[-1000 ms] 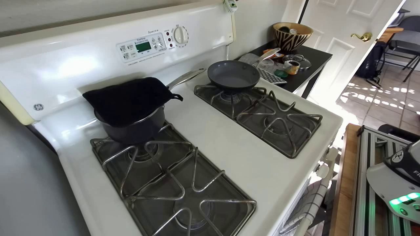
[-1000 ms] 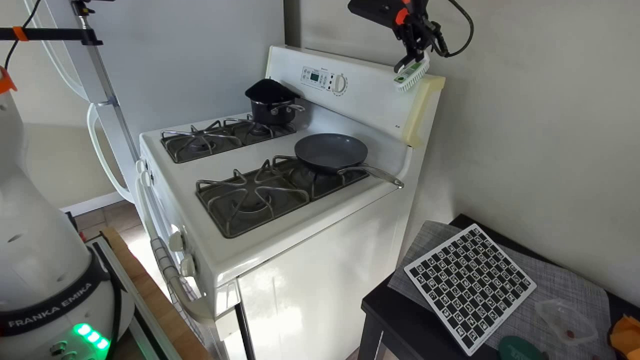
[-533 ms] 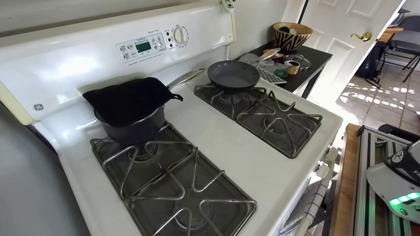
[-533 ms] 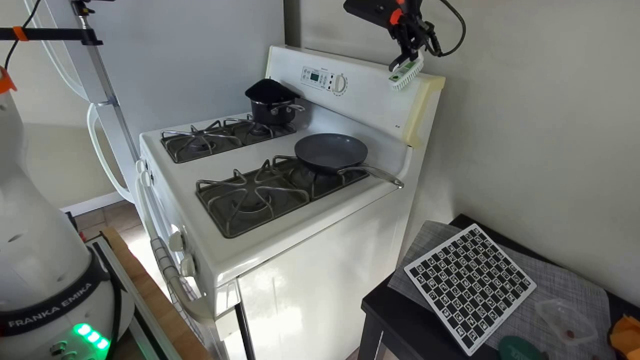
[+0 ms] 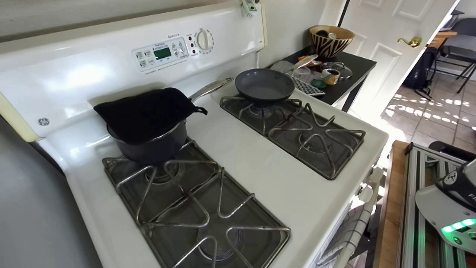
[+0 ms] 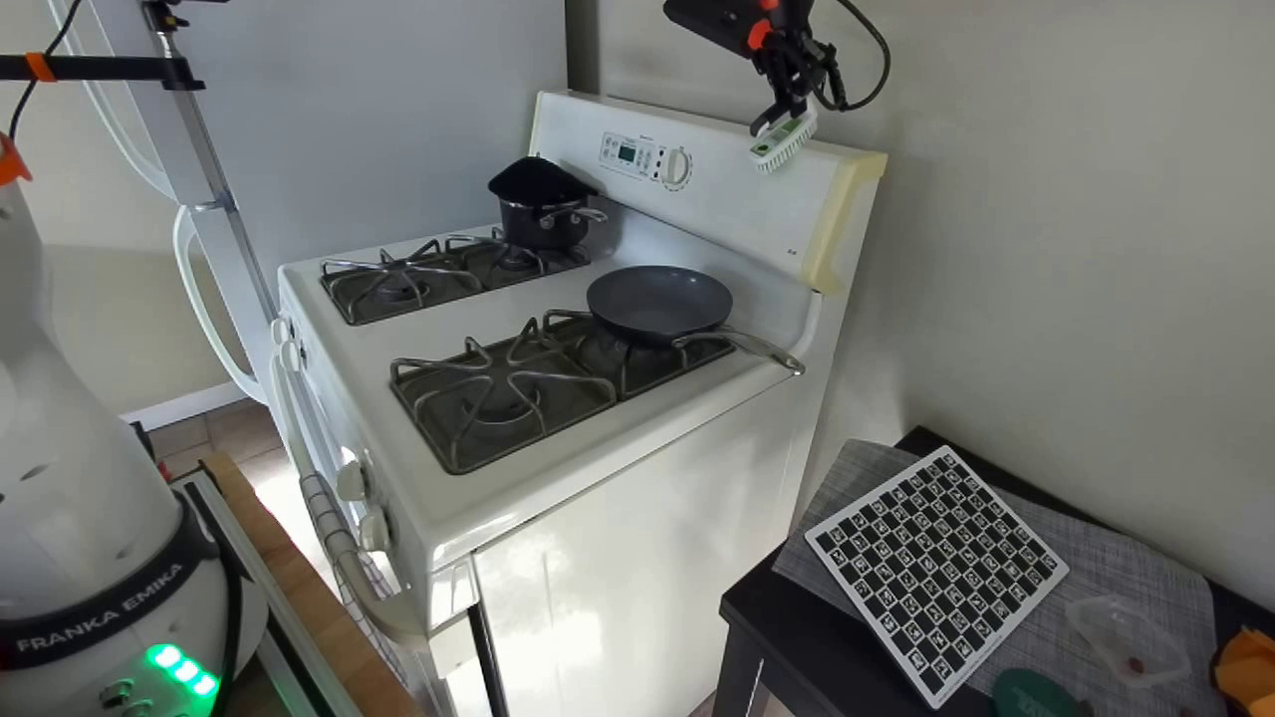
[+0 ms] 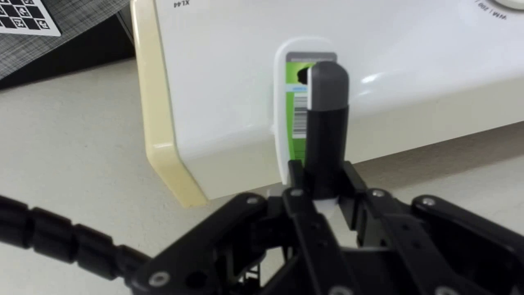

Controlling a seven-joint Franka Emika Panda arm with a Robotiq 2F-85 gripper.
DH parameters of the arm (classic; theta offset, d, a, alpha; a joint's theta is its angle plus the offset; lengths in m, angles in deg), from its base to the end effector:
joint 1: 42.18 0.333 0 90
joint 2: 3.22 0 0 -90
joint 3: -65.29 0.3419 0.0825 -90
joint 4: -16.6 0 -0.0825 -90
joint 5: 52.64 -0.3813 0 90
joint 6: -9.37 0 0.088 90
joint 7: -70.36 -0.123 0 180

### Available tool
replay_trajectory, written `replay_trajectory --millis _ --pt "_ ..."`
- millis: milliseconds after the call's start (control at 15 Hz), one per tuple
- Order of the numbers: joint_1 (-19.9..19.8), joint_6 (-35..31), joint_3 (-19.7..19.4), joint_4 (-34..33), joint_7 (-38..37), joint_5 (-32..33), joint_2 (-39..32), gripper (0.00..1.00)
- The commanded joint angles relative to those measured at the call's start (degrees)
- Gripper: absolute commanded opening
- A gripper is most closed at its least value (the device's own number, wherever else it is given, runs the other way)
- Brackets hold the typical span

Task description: Brush the top of the stove.

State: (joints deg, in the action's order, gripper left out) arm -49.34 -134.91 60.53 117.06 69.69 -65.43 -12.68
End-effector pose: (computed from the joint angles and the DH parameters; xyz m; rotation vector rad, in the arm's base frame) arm 0.6525 -0.1338 0.5528 -2.8483 0.5118 -0.9145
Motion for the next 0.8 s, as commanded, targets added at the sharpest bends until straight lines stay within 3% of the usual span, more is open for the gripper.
replay_trajectory --millis 0,733 --pt "1.19 0.46 0.49 0.43 -3.16 0.67 0.13 0.04" --pt "4.39 0.24 1.97 0.45 -8.28 2.05 -0.54 0.04"
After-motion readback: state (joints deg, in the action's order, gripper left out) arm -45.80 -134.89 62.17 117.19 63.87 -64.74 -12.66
